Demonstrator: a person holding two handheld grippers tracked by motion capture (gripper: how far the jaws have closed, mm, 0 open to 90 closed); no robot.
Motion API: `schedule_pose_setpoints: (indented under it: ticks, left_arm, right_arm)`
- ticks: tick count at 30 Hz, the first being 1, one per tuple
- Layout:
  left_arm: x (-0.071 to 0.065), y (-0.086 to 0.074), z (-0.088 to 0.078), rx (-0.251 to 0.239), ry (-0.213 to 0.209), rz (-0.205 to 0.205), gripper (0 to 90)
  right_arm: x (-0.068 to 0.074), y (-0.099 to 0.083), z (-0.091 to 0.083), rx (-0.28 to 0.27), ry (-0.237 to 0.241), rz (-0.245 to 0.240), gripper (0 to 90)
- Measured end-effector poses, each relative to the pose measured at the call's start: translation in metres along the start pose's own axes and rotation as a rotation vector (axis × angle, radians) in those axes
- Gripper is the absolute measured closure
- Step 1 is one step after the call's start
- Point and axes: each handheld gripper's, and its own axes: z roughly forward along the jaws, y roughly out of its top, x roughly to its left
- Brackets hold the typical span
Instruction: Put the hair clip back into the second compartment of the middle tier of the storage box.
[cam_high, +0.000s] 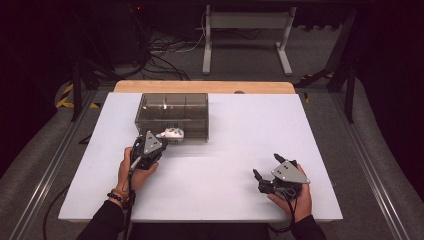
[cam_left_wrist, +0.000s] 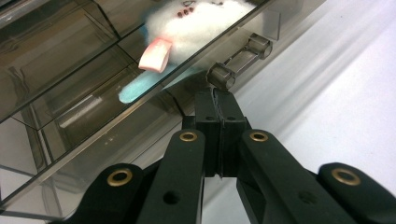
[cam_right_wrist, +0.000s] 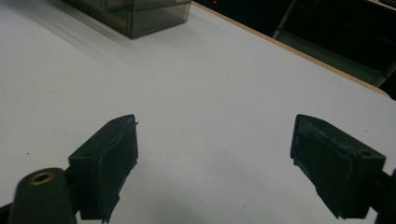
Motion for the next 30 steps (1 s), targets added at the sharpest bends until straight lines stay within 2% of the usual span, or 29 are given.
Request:
schedule_pose_setpoints:
  ticks: [11, 19, 30]
  left_arm:
    - [0.001, 0.002, 0.004, 0.001, -0.001, -0.008, 89.8]
    - [0.004, 0.004, 0.008, 0.006, 0.02, -0.017, 89.8]
    - [0.006, 0.006, 0.011, 0.008, 0.008, -0.027, 89.8]
  right_arm:
    - [0.0, 0.0, 0.0, -0.001, 0.0, 0.001, 15.6]
    - [0.001, 0.0, 0.001, 0.0, 0.001, 0.002, 15.7]
    - [0.002, 0.0, 0.001, 0.001, 0.005, 0.0, 15.6]
